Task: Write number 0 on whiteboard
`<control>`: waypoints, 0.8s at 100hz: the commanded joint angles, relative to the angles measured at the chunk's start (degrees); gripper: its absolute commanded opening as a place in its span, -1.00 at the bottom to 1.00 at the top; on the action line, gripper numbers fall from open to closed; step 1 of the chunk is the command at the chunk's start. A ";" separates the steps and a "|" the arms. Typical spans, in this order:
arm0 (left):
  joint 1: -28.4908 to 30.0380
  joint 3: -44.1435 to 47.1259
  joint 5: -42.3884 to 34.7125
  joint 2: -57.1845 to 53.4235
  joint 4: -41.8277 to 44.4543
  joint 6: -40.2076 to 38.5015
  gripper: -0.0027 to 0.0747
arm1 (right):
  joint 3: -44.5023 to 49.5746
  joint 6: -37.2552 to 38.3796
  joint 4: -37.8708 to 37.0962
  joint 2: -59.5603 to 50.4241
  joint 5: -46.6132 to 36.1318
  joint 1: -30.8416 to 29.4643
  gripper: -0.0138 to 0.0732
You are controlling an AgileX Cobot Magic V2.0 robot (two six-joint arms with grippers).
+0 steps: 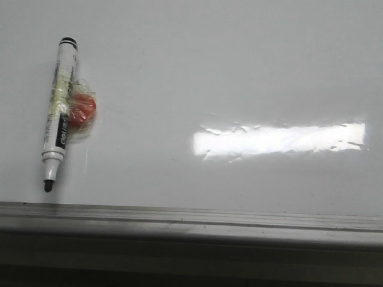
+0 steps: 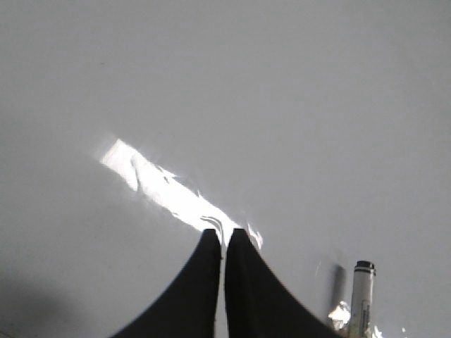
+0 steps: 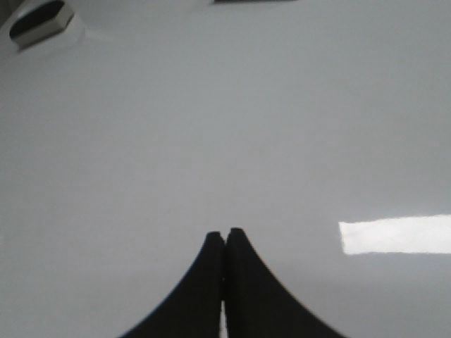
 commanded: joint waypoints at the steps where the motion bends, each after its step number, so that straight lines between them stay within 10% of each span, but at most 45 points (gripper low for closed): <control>1: -0.08 1.34 -3.72 -1.68 -2.91 -0.18 -0.98 | 0.51 3.19 6.86 -1.10 -8.23 -0.24 -0.81; 16: -0.08 -3.07 -0.05 -1.05 2.72 1.86 -0.98 | -3.41 3.75 12.93 -1.10 -0.61 -0.24 -0.81; 33: -0.08 -15.66 12.69 8.19 17.19 7.39 -0.98 | -14.72 -1.00 1.57 2.94 23.06 -0.24 -0.78; 51: -0.08 -30.18 27.26 23.64 23.82 13.57 -0.95 | -25.16 -1.00 -8.51 10.22 31.06 -0.24 -0.78; 80: -8.39 -45.36 39.96 42.12 22.20 15.02 -0.10 | -32.03 -1.00 -8.65 20.07 33.76 -0.24 -0.04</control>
